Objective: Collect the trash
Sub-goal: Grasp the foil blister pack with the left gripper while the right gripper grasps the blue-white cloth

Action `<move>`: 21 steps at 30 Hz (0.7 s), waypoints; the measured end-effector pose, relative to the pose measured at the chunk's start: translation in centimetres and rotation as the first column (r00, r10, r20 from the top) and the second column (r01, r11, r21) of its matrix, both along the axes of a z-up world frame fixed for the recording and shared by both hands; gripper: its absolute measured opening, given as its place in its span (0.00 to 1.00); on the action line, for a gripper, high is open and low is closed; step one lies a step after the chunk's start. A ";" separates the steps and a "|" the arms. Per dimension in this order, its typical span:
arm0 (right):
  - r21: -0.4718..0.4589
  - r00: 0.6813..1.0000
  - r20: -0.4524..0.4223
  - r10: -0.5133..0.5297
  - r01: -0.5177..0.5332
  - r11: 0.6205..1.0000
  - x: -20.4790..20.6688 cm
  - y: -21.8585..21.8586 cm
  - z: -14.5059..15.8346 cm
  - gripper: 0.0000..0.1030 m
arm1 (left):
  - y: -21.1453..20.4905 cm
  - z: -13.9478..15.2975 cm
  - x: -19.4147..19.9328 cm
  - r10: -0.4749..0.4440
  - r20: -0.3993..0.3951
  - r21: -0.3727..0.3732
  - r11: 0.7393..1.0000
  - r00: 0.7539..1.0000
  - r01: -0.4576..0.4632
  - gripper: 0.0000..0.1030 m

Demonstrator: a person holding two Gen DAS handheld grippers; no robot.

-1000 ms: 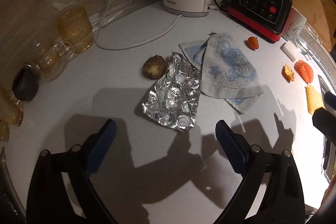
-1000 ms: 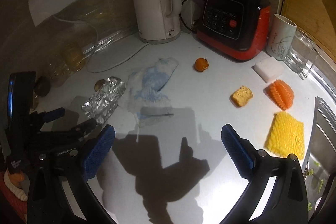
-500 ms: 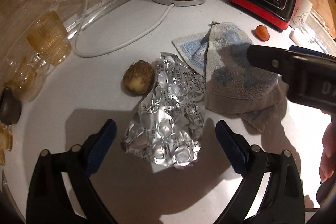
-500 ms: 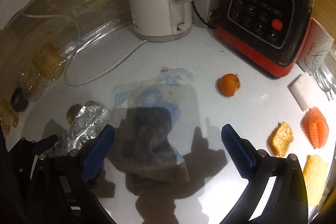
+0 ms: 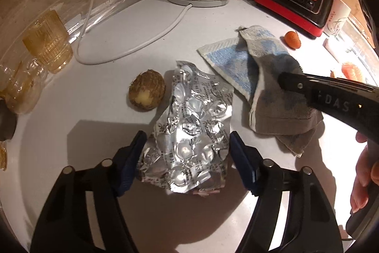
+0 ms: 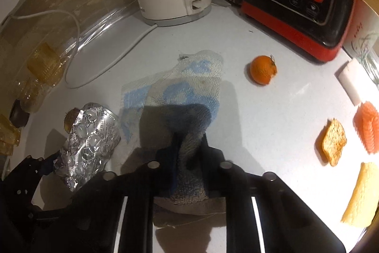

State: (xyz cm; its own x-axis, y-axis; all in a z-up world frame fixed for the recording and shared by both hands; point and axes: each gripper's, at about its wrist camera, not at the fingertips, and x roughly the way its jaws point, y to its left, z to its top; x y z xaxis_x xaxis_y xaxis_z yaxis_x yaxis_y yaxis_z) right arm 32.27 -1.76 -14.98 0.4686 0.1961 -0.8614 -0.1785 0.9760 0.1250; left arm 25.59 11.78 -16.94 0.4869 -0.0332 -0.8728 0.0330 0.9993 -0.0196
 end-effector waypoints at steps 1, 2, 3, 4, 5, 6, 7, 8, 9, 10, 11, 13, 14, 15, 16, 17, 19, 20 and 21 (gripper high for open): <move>0.007 1.000 -0.002 -0.004 0.004 1.000 -0.2 -0.1 0.1 0.10 | 0.0 0.0 -0.2 0.001 0.001 -0.002 1.000 1.000 -0.001 0.65; 0.015 1.000 -0.002 -0.012 0.012 1.000 -0.4 -0.5 0.2 0.09 | 0.1 0.1 -0.3 0.003 0.001 -0.005 1.000 1.000 -0.003 0.64; 0.022 1.000 0.001 -0.020 0.020 1.000 -0.6 -0.7 0.4 0.08 | 0.1 0.1 -0.4 0.004 0.002 -0.010 1.000 1.000 -0.004 0.63; 0.031 1.000 0.004 -0.027 0.027 0.999 -0.8 -1.1 0.6 0.08 | 0.1 0.2 -0.6 0.007 0.003 -0.019 1.000 1.000 -0.007 0.63; 0.040 0.999 0.006 -0.033 0.033 0.999 -0.9 -1.4 0.8 0.08 | 0.2 0.2 -0.7 0.009 0.004 -0.028 1.000 1.000 -0.009 0.62; 0.048 0.999 0.009 -0.038 0.038 0.998 -1.1 -1.7 1.1 0.08 | 0.2 0.2 -0.9 0.010 0.003 -0.035 0.999 1.000 -0.010 0.61; 0.055 0.999 0.014 -0.043 0.043 0.998 -1.4 -2.0 1.4 0.08 | 0.2 0.3 -1.1 0.010 0.004 -0.041 0.999 1.000 -0.010 0.61; 0.059 0.999 0.019 -0.047 0.046 0.997 -1.5 -2.2 1.6 0.08 | 0.1 0.3 -1.3 0.011 0.005 -0.043 0.999 1.000 -0.011 0.60; 0.062 0.998 0.022 -0.051 0.049 0.997 -1.7 -2.4 1.8 0.08 | 0.1 0.3 -1.4 0.012 0.006 -0.042 0.999 1.000 -0.012 0.60; 0.065 0.998 0.025 -0.053 0.051 0.997 -1.9 -2.6 2.0 0.08 | 0.0 0.2 -1.4 0.011 0.007 -0.038 0.999 1.000 -0.011 0.60; 0.069 0.998 0.028 -0.055 0.053 0.996 -2.0 -2.8 2.2 0.08 | -0.1 0.2 -1.5 0.009 0.010 -0.025 1.000 1.000 -0.009 0.59; 0.075 0.998 0.029 -0.059 0.056 0.996 -2.2 -2.9 2.4 0.08 | -0.6 0.1 -1.6 0.007 0.016 0.009 1.000 1.000 -0.007 0.59; 0.076 0.998 0.029 -0.059 0.057 0.995 -2.3 -3.0 2.4 0.08 | -0.7 0.1 -1.6 0.008 0.014 0.020 1.000 1.000 -0.008 0.59; 0.078 0.998 0.029 -0.060 0.057 0.995 -2.5 -3.1 2.5 0.08 | -0.9 0.2 -1.6 0.008 0.013 0.034 0.999 1.000 -0.008 0.59; 0.080 0.998 0.031 -0.058 0.056 0.995 -2.5 -3.1 2.6 0.08 | -1.1 0.3 -1.5 0.006 0.011 0.050 0.999 1.000 -0.007 0.59; 0.081 0.998 0.032 -0.058 0.055 0.995 -2.6 -3.1 2.7 0.08 | -1.3 0.3 -1.5 0.003 0.010 0.065 0.998 1.000 -0.004 0.59; 0.084 0.998 0.035 -0.056 0.053 0.995 -2.8 -3.1 2.8 0.08 | -1.6 0.4 -1.3 0.000 0.009 0.082 0.997 1.000 -0.001 0.59; 0.086 0.998 0.035 -0.054 0.051 0.995 -3.0 -3.2 2.8 0.08 | -1.7 0.4 -1.3 0.000 0.007 0.082 0.997 1.000 -0.001 0.58; 0.088 0.998 0.037 -0.053 0.049 0.995 -3.1 -3.2 2.8 0.08 | -1.6 0.4 -1.3 0.002 0.004 0.078 0.997 1.000 -0.002 0.57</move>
State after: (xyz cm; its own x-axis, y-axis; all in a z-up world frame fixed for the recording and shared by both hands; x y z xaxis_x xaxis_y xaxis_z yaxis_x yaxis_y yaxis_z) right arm 29.19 -4.96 -12.14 0.5127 0.2442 -0.8231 -0.1352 0.9697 0.2035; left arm 24.32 10.18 -16.51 0.4904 0.0359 -0.8708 0.0307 0.9978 0.0584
